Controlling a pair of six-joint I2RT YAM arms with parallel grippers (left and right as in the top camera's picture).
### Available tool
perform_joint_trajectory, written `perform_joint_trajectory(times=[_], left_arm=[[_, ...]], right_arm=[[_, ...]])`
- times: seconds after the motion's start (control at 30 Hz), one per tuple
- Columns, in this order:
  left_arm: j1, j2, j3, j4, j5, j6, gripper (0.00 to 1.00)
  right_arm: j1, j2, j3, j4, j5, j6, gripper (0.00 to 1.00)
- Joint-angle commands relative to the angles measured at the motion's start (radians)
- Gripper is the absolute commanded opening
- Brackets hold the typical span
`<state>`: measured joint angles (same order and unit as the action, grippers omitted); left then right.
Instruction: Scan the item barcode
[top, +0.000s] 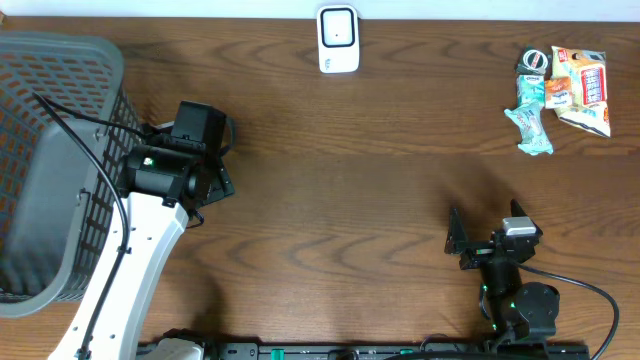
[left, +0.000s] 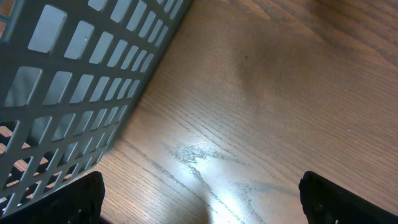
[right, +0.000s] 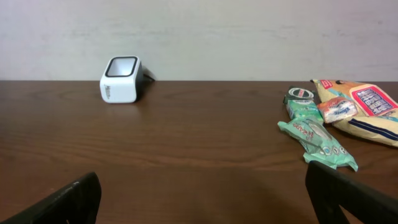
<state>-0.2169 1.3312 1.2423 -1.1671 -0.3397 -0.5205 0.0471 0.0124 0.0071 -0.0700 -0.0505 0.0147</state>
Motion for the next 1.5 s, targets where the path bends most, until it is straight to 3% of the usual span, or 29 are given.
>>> perform_joint_trajectory(times=[0.0,0.63,0.87,1.13,1.47], left_arm=[[0.005,-0.005,0.005,-0.003,-0.013,-0.005,0.98],[0.005,-0.001,0.005,0.000,-0.013,-0.005,0.98],[0.004,-0.031,0.005,0.005,0.105,-0.014,0.98],[0.003,-0.135,-0.090,0.052,0.196,0.229,0.98],[0.003,-0.376,-0.441,0.494,0.486,0.471,0.97]], right_arm=[[-0.007,-0.007,-0.001,-0.005,0.014,0.014,0.99],[-0.007,-0.007,-0.001,-0.005,0.014,0.014,0.99],[-0.007,-0.007,-0.001,-0.005,0.014,0.014,0.99],[-0.007,-0.007,-0.001,-0.005,0.014,0.014,0.99],[-0.007,-0.007,-0.001,-0.005,0.014,0.014,0.99]])
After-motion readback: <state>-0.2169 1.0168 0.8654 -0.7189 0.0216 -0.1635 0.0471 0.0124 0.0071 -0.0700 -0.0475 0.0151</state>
